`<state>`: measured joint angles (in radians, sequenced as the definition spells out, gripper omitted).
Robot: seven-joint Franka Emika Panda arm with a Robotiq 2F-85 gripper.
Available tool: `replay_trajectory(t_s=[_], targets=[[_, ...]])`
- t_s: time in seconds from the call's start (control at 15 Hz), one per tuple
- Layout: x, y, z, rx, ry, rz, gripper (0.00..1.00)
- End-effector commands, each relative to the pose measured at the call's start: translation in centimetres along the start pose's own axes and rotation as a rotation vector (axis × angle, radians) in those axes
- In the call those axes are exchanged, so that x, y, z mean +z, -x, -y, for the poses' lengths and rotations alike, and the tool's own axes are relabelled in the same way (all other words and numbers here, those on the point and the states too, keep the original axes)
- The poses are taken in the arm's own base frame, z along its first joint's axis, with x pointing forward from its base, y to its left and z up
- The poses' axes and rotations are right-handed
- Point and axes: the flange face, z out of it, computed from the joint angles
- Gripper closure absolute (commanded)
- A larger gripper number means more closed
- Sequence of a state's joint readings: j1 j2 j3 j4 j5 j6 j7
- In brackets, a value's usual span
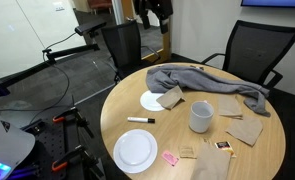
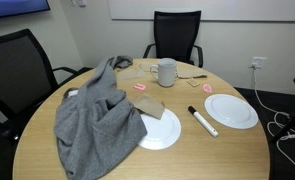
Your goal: Move the white mug to the left side of the table
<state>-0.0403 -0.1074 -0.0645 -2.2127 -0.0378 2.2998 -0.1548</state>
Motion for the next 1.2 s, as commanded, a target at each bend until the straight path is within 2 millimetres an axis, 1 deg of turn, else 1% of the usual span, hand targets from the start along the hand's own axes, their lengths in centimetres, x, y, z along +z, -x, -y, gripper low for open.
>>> replay_trajectory(t_s=[0.0, 0.13, 0.33, 0.53, 0.6, 0.67, 0.8, 0.87, 1.13], targets=[[1.8, -2.9, -3.1, -0.108, 0.018, 0.067, 0.0], [3.2, -3.8, -4.5, -0.193, 0.003, 0.084, 0.0], [5.6, -4.4, -6.7, -0.323, -0.02, 0.124, 0.0], [8.4, -4.4, -8.6, -0.436, -0.016, 0.177, 0.0], [9.2, -4.3, -9.1, -0.439, -0.011, 0.188, 0.0], [8.4, -3.8, -8.0, -0.4, -0.016, 0.152, 0.0], [9.8, -3.8, -8.7, -0.413, -0.016, 0.175, 0.0], [10.0, -3.8, -8.8, -0.413, -0.016, 0.178, 0.0], [9.8, -4.1, -8.8, -0.416, -0.013, 0.173, 0.0]])
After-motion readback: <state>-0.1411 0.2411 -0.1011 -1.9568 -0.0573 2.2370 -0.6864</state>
